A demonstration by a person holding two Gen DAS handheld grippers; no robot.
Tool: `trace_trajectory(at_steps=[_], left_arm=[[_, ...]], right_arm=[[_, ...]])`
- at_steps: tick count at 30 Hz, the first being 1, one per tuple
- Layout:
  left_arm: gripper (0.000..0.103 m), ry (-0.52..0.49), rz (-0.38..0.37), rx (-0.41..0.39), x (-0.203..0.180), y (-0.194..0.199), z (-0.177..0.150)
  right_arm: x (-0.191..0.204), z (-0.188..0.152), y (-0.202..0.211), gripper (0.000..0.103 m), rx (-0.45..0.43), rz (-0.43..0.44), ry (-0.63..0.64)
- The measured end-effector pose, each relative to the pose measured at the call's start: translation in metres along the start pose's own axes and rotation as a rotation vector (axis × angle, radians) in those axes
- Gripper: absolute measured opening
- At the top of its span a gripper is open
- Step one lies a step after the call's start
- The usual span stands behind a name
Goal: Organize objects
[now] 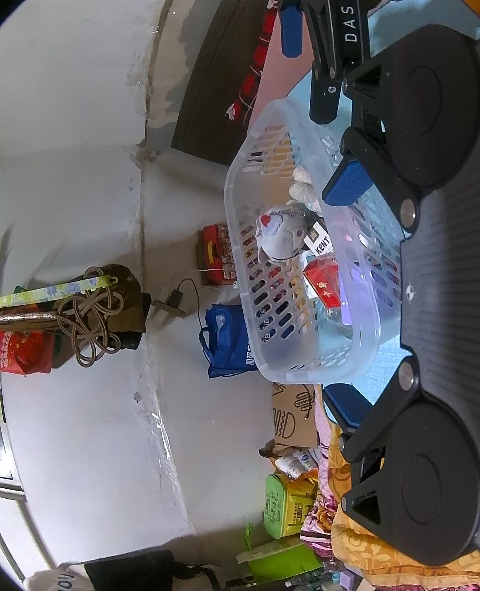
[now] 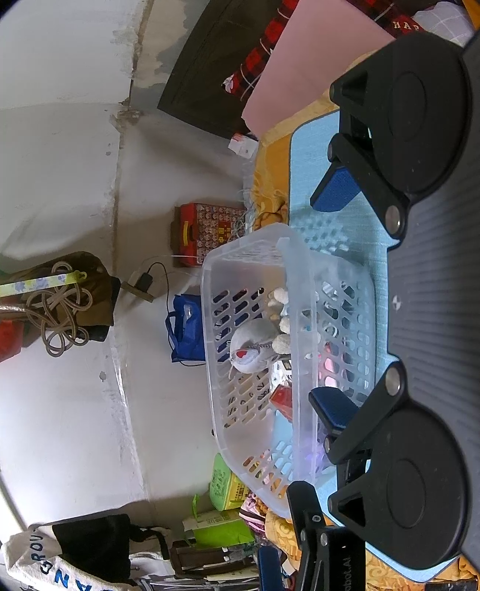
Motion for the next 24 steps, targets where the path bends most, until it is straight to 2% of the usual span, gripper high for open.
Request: trace_trajectory(at_steps=[11, 15, 24], left_arm=[[0.103, 0.019, -0.027, 0.007, 0.003, -0.002, 0.0], [0.103, 0.009, -0.015, 0.006, 0.003, -0.003, 0.0], [0.102, 0.029, -0.031, -0.052, 0.012, 0.007, 0.006]], right_arm=[[0.004, -0.002, 0.0, 0.103, 0.001, 0.0, 0.002], [0.004, -0.003, 0.0, 0.103, 0.0, 0.0, 0.006], [0.008, -0.005, 0.0, 0.103, 0.001, 0.001, 0.012]])
Point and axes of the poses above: each gripper's, at about its wrist camera, not at the fingertips, and y roughly against the way its jaws point, x to its left, z to its top, the point moved 2 cm from there along -y, roughly the way its jaws point, and after that the axes turned 6 degrees about -z, right-handed, at the moved point
